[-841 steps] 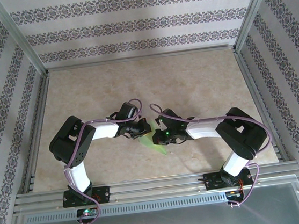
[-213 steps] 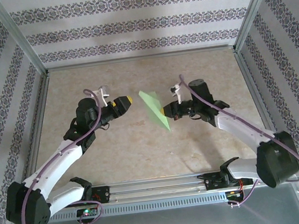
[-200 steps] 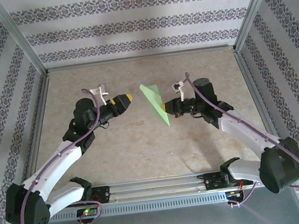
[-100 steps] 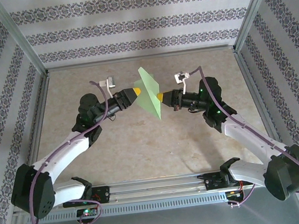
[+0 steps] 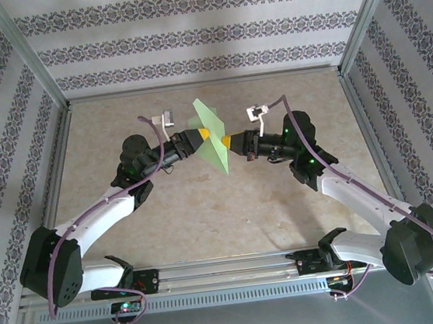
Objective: Fold a paper plane with a square sheet of paper (fold left side to right side)
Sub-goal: Turn over the paper at the center of the table.
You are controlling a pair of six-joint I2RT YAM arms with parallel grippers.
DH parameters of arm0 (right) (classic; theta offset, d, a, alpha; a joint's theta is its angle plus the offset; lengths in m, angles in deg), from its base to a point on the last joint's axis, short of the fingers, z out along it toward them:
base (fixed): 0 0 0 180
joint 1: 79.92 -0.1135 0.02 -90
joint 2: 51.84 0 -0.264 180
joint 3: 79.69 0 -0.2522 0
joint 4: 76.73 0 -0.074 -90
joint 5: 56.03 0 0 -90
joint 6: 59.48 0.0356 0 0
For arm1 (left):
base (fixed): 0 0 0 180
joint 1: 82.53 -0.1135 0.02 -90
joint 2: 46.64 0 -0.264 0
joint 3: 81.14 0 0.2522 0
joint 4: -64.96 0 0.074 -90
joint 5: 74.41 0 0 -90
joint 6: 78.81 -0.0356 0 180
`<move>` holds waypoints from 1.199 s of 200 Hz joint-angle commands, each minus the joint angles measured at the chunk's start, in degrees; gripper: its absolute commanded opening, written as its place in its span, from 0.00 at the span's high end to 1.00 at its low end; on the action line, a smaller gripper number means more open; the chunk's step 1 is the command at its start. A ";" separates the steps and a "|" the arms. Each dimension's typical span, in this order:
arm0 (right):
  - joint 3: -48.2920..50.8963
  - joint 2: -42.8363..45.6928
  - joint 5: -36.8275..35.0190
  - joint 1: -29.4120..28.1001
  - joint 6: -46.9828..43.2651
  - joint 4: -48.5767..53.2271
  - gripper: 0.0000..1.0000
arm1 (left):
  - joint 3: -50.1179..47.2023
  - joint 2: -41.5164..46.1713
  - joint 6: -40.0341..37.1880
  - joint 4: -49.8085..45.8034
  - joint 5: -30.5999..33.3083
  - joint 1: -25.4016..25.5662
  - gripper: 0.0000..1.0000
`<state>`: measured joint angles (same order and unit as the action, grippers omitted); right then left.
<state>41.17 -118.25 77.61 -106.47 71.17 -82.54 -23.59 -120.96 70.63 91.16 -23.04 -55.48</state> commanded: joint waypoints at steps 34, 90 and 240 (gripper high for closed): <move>-2.08 -0.47 0.84 -0.79 0.18 -1.72 1.00 | 2.08 0.22 -0.54 3.33 -0.56 0.90 0.81; -1.81 0.31 0.14 -0.70 0.49 -1.44 1.00 | 1.90 1.43 -2.61 0.23 0.81 1.07 0.88; 5.78 9.26 -1.45 4.30 3.68 9.33 0.04 | 3.25 0.59 -2.16 2.83 0.55 1.32 1.00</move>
<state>44.64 -107.85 74.99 -100.50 72.41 -72.64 -22.76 -120.85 69.52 91.10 -21.75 -55.13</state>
